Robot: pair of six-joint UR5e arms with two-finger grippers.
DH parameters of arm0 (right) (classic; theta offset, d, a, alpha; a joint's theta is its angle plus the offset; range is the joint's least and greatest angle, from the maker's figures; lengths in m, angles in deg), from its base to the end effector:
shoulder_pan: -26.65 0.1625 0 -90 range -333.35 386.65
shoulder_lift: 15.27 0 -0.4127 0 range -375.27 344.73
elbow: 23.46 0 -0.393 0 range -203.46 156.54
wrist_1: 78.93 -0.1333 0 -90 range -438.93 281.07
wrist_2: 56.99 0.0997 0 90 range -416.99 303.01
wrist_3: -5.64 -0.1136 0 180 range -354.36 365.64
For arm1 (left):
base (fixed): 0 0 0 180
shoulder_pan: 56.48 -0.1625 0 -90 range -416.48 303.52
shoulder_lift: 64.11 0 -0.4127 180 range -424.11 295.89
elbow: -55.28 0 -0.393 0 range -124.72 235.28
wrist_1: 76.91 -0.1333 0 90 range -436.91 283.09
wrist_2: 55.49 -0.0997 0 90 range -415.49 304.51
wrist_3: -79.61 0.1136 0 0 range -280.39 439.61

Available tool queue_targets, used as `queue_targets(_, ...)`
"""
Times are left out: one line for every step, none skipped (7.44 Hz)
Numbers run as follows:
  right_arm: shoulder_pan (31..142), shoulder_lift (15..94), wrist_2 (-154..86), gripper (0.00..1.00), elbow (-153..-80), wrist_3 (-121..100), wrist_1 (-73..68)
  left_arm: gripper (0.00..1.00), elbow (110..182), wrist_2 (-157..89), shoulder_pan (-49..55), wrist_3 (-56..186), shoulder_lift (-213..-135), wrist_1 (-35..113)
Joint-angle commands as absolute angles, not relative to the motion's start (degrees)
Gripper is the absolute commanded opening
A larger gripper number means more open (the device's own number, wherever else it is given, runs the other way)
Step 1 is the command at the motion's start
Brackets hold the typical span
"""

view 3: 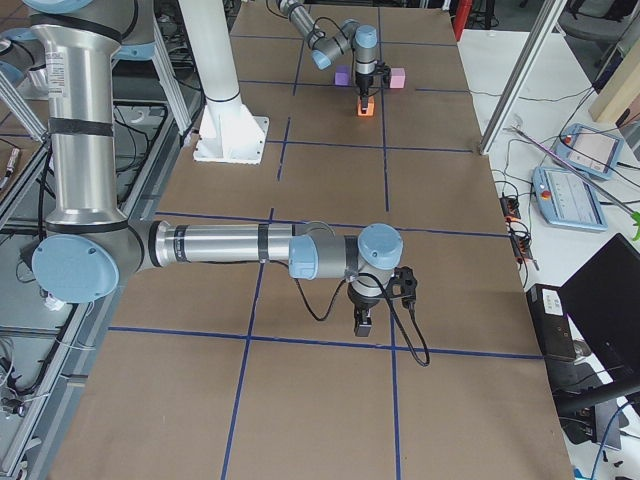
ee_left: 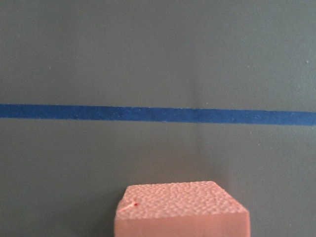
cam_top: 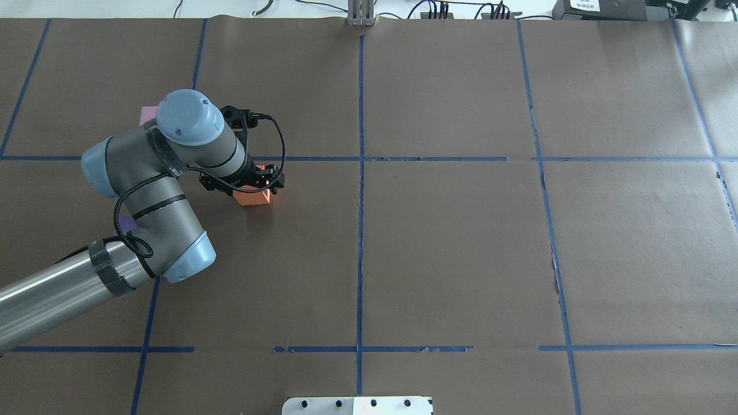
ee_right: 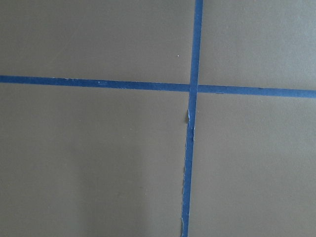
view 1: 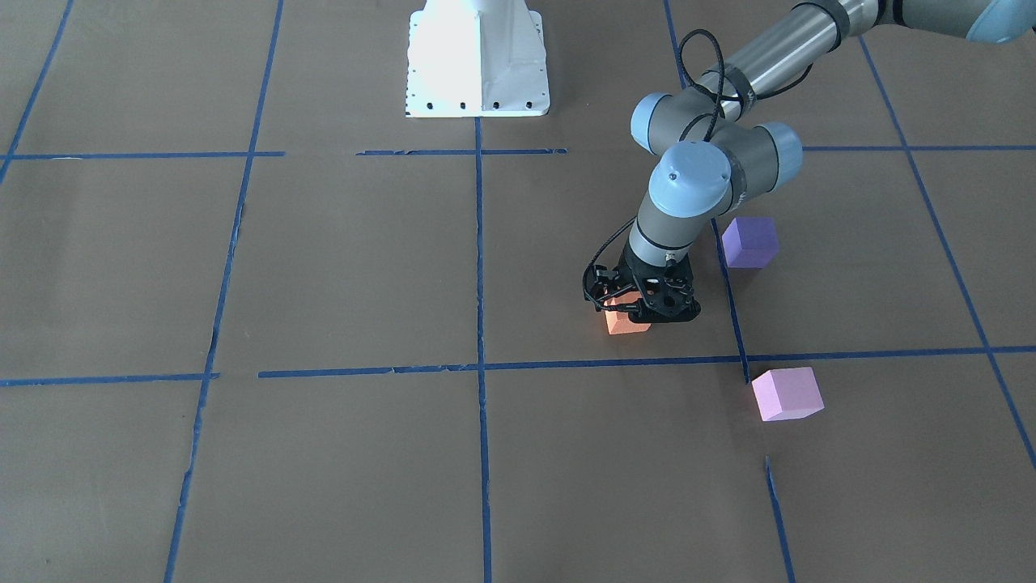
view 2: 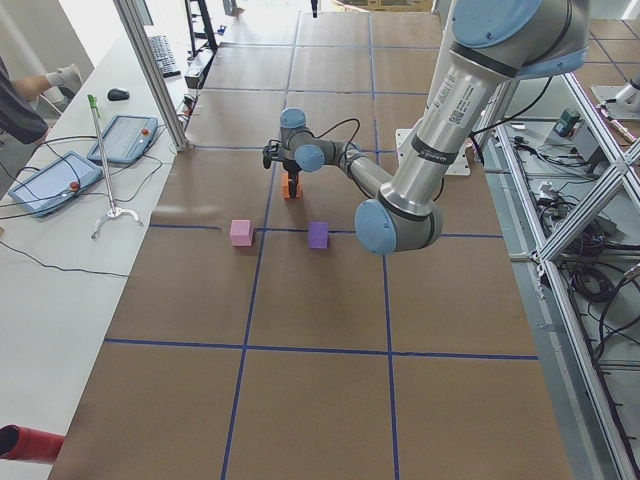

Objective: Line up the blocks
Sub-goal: 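Close the left gripper on the orange cube and lift it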

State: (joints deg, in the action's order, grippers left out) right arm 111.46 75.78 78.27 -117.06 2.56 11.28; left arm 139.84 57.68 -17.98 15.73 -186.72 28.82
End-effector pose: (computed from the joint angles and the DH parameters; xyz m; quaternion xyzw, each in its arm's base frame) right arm 0.0083 -0.4907 0.6335 -0.0089 -0.3851 -0.0248 0.9225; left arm 0.5053 -0.5152 0.3393 0.0335 0.4027 -0.0253 0.9144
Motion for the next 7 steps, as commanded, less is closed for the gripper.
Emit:
queue_targets(111.5, 75.8, 78.3, 1.00, -117.1, 2.6, 11.2, 1.00, 139.8, 57.5, -17.8, 15.9, -186.7, 29.3)
queue_targets(111.5, 75.8, 78.4, 1.00, -117.1, 2.6, 11.3, 1.00, 139.8, 57.5, -17.7, 15.9, -186.6, 29.2)
queue_targets(111.5, 75.8, 78.3, 1.00, -117.1, 2.6, 11.3, 1.00, 139.8, 57.5, -17.6, 16.1, -186.7, 29.2)
queue_targets(111.5, 75.8, 78.3, 1.00, -117.1, 2.6, 11.2, 1.00, 139.7, 57.5, -17.4, 16.3, -186.7, 29.1)
queue_targets(111.5, 75.8, 78.3, 1.00, -117.1, 2.6, 11.2, 1.00, 139.7, 57.5, -17.3, 16.3, -186.7, 29.1)
queue_targets(111.5, 75.8, 78.3, 1.00, -117.1, 2.6, 11.2, 0.51, 139.8, 57.9, -16.8, 16.2, -186.8, 29.0)
queue_targets(111.5, 75.8, 78.3, 1.00, -117.1, 2.6, 11.2, 0.20, 139.9, 57.9, -16.7, 16.2, -186.8, 28.9)
